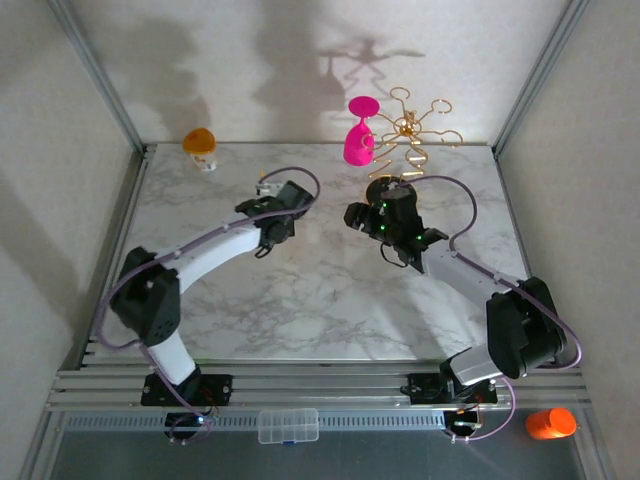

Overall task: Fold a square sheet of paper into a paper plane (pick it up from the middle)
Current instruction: Turn over the paper at the center of the table.

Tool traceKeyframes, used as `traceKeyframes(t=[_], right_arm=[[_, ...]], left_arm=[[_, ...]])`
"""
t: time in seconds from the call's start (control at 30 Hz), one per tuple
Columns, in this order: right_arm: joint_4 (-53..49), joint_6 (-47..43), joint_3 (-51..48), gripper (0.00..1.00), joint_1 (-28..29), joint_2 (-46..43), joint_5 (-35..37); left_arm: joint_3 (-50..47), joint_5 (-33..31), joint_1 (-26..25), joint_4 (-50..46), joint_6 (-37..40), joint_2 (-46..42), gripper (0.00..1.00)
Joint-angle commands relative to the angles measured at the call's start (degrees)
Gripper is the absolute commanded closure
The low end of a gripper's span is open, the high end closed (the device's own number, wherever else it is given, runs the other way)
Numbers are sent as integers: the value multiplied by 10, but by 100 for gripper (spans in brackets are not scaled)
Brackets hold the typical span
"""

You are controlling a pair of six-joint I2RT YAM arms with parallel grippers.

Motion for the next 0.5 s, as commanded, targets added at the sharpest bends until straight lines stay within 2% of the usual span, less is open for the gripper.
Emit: traceKeyframes(t=[0.0,0.13,0.2,0.23,0.3,0.37,0.47], right_arm=[[-17,17,-23,16,-9,-22,58],[7,55,-56,16,-15,-35,39],[22,79,-76,17,-16,-40,32],[27,88,-84,17,-17,-41,29],[40,101,-97,17,-18,-43,22],[51,104,-103,17,-18,-38,11],[73,96,-92,21,-17,-11,-23]], left_arm=[[28,-125,-27,-103,-14,55,96],[61,-76,-53,-95,-36,124,95],[71,-29,-58,-73,-41,144,91],[75,-7,-59,-65,-43,151,86],[80,32,-56,-46,-48,152,65],[70,94,-44,-16,-47,139,50],[23,208,-14,62,-48,84,38]])
